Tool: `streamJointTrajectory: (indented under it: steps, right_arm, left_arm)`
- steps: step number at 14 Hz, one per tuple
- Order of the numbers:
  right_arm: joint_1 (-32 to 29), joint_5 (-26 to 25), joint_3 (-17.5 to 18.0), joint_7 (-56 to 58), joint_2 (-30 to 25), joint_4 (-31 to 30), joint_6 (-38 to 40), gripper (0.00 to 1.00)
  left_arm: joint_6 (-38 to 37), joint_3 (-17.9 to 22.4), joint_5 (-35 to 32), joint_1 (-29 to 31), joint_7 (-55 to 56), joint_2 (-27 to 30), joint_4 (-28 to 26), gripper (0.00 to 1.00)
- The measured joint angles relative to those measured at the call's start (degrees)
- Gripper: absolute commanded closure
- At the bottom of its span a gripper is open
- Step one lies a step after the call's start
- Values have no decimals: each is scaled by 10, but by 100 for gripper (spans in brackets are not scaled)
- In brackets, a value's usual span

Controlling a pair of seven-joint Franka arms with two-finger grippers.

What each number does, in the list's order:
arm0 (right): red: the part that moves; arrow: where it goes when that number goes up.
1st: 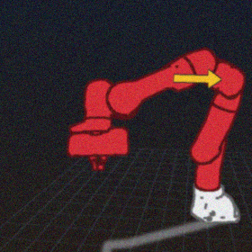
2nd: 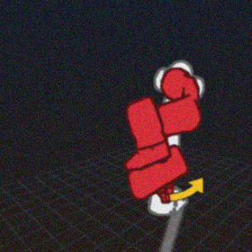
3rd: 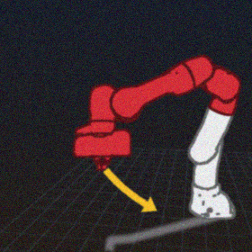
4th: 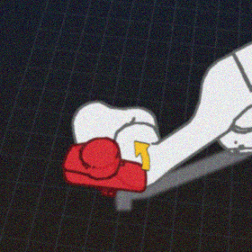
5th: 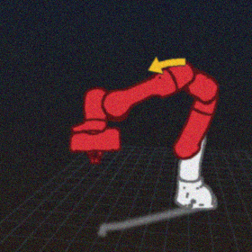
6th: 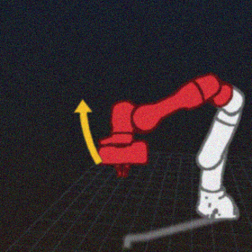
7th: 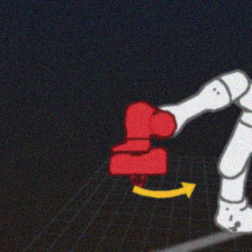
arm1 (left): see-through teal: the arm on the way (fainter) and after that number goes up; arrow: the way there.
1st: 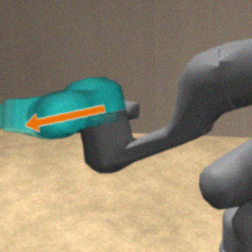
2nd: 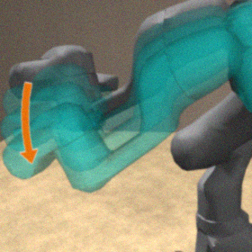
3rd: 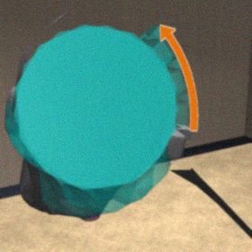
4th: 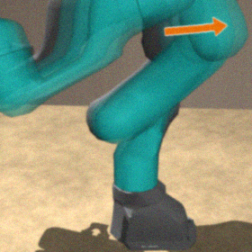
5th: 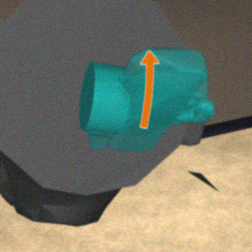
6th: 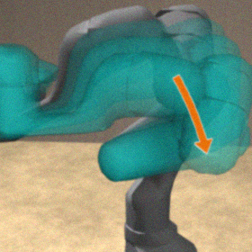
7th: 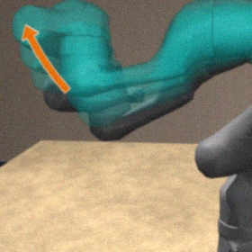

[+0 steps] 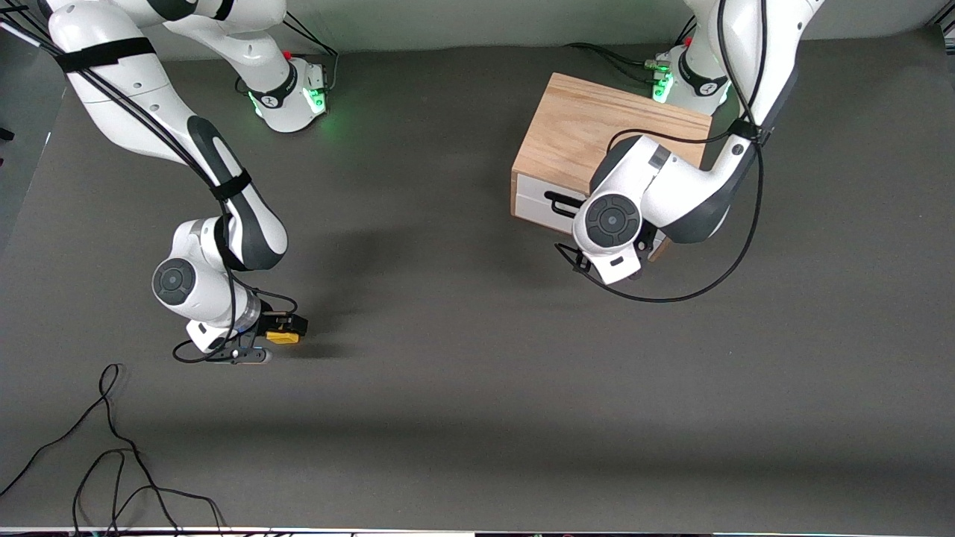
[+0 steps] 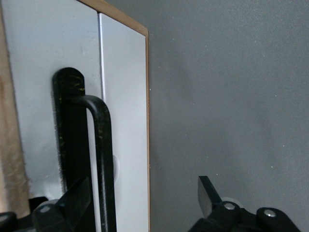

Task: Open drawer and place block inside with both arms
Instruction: 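Pull the drawer open by its handle with the left gripper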

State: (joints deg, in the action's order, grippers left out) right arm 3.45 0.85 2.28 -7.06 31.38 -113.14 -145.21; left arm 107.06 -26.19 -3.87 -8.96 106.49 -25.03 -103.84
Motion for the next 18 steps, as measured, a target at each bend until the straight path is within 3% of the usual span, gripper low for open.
streamJointTrajectory:
  steps: [11,18]
  right_arm:
    - [0,-1,-1,0,20,0,-16,0]
    - [0,-1,-1,0,20,0,-19,9]
  left_arm:
    - [15,0,-11,0,0,-22,15,0]
    - [15,0,-23,0,0,-42,48,0]
